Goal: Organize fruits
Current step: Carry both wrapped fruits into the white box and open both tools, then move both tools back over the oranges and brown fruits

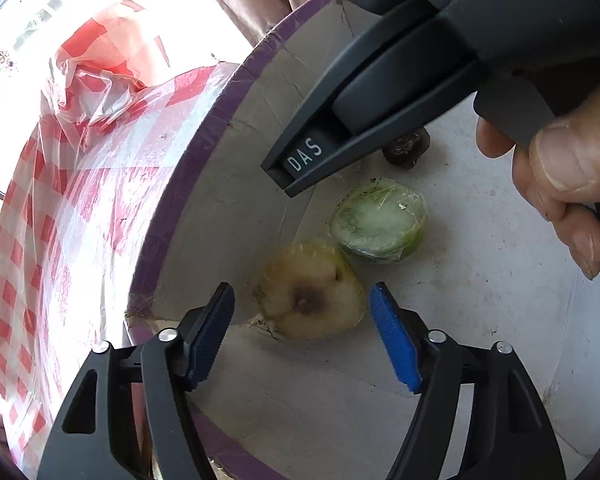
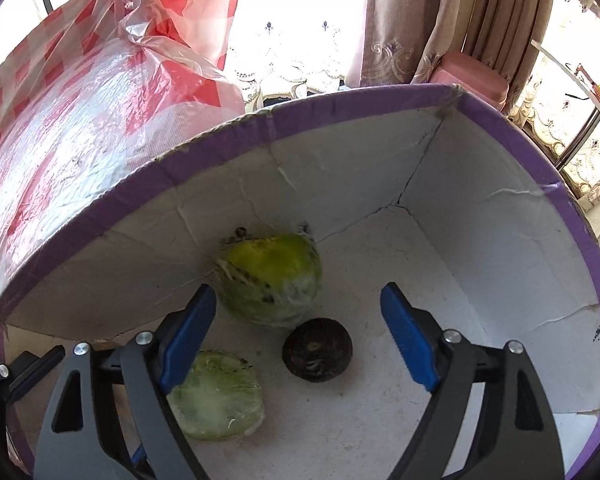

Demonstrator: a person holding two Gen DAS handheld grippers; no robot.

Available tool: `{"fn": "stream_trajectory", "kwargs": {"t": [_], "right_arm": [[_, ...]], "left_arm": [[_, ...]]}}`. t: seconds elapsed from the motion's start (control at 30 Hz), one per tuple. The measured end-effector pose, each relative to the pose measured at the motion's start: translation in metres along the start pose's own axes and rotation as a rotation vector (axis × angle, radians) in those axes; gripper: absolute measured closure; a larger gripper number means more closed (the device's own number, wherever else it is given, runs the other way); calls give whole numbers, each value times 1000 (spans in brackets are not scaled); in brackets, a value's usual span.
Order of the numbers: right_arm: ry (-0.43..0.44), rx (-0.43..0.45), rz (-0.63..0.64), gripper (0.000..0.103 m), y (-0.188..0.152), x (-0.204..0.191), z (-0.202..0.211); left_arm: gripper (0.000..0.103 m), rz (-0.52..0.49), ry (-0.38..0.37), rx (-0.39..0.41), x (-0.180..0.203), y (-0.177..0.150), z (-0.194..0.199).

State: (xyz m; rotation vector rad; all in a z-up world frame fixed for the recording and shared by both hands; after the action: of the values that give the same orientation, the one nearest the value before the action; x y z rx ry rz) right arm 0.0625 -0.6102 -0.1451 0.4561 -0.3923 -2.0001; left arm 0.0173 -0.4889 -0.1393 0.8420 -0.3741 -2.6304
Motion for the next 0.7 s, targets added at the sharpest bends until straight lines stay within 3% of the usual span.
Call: {"fn": "stream_trajectory", "kwargs": {"t": [0.17,0.23,0.3,0.4,0.7], "right_arm": [[18,38,-20,13,7,3,7],[10,58,-22,13,10,5,12],[16,89,-28,13,14,6,19],[18,139,-44,13,19,9,31],[52,255,-62,13,27,-1,68]], "left_arm": [[31,19,3,34,-5,2,6],[26,46,8,62,-14,4,11],[17,96,8,97,-25,6,18],[17,184,-30,138,-41,8,28],[16,393,-52,266,-101,2,63]]}}
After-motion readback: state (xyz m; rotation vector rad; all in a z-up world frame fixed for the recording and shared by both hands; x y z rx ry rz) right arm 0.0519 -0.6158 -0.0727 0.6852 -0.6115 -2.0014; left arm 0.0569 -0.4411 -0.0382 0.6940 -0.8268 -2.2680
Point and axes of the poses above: each gripper's, at about its wrist camera, not at the fingertips, and z roughly against the way its jaws point, x to its right, y to its top, the point moved 8 cm from there along -z, roughly the way its jaws point, and after that the axes turned 8 degrees about y, right-handed, at the moved point
